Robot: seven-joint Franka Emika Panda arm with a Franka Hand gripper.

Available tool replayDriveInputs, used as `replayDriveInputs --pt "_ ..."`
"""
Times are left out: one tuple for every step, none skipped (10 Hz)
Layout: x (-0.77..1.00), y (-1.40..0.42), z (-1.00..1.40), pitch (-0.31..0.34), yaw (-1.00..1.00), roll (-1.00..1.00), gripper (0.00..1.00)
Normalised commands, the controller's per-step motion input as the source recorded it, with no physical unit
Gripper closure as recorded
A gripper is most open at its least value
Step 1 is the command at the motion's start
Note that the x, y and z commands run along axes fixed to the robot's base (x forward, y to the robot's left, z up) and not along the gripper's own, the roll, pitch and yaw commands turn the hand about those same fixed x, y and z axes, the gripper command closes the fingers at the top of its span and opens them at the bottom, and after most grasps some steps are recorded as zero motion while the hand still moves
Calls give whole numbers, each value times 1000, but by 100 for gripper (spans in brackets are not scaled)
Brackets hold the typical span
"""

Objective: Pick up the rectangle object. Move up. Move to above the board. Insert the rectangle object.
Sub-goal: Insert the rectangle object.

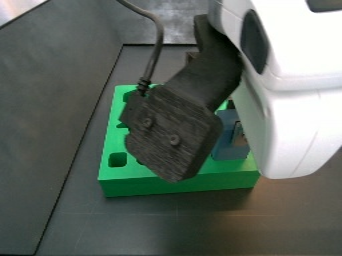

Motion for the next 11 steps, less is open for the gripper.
replayDriveInputs --pt "60 0 0 20 0 0 100" --pt "803 280 -560 186 -249 -41 100" --pt "789 240 -751 83 -329 -123 100" --pt "789 309 -751 87 -269 -131 100" --pt "749 394 -931 150 -297 -19 100" --pt "774 443 -997 147 -269 0 100" --pt "749 423 -1000 73 -266 0 100" --pt "0 169 0 11 91 -100 100" --pt "0 49 -71 24 0 101 100" --pt "0 6 -14 0 0 73 100" --pt "0 0 0 0 0 0 100"
